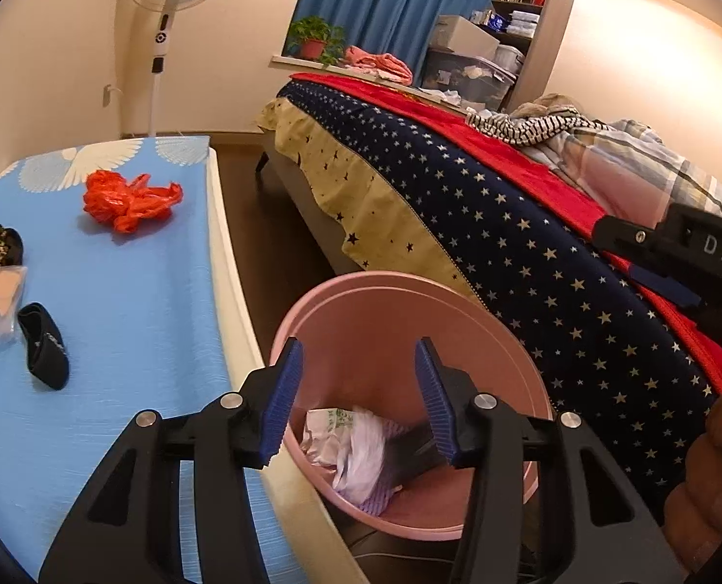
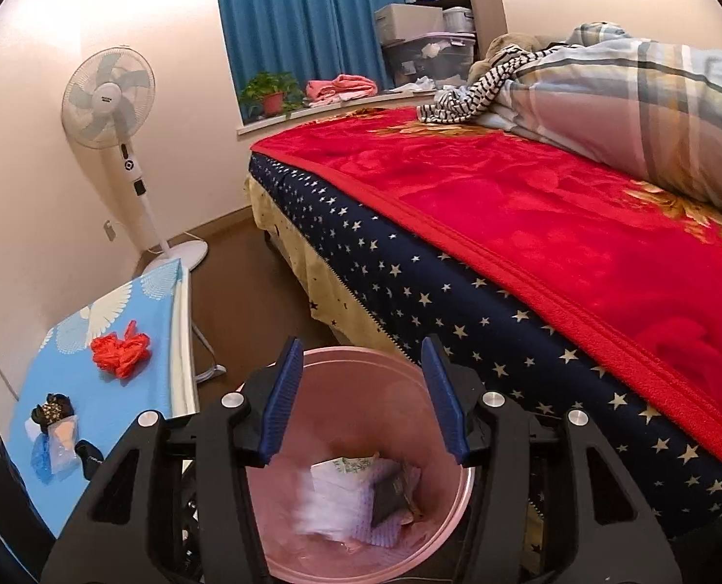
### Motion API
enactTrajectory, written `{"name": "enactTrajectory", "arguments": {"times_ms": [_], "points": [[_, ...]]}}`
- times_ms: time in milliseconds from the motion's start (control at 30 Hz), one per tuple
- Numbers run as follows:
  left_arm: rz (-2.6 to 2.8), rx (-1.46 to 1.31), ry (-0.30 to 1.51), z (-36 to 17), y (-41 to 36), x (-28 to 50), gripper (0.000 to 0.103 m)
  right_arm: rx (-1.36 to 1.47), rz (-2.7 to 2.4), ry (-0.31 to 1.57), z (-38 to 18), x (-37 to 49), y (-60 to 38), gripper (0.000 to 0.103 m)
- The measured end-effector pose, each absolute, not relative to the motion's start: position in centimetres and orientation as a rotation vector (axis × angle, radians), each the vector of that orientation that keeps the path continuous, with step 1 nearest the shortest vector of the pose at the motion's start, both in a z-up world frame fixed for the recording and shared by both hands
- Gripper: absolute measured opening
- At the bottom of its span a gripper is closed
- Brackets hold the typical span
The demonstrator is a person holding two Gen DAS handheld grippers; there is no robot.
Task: Collect trash
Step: 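Open both tools over the wastebasket to drop the paper and pouch, then move both open tools back toward the blue bag and black strap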
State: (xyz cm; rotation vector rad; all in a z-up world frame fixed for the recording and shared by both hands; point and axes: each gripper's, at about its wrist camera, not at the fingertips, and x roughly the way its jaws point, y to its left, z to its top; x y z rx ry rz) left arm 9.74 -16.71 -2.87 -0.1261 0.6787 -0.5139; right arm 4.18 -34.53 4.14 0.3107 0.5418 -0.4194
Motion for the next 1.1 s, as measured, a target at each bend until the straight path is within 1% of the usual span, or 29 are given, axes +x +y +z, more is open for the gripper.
{"name": "enactTrajectory", "arguments": {"times_ms": [233,333,733,833,900,933,1000,1100], "points": [[-0.495,-0.115,0.648,-1.9,-15.1,8.8,0.046,0.293,-0.376,0.523,4.7,3.8,-33.2,0.052],[-0.477,-0.116,0.637,-1.4,-14.1,8.5,0.041,0.297,-0.358,0.516,4.9,3.5,-32.6,0.051],[-0.394,-0.134,0.601,0.1,-9.5,7.3,0.035,0.278,-0.269,0.502,5.2,3.5,-29.2,0.050],[-0.364,-0.147,0.598,0.1,-8.1,7.4,0.031,0.273,-0.236,0.500,5.1,3.7,-28.3,0.050],[-0.350,-0.156,0.599,0.0,-7.3,7.5,0.025,0.267,-0.218,0.500,5.0,3.9,-27.6,0.050],[-0.340,-0.155,0.599,-0.1,-6.9,7.5,0.024,0.263,-0.210,0.502,4.9,4.1,-27.2,0.050],[-0.316,-0.156,0.594,-0.2,-6.0,7.5,0.017,0.262,-0.188,0.503,4.6,4.5,-26.4,0.050],[-0.267,-0.179,0.586,-0.3,-4.2,7.6,0.016,0.265,-0.156,0.513,4.1,5.3,-25.4,0.050]]}}
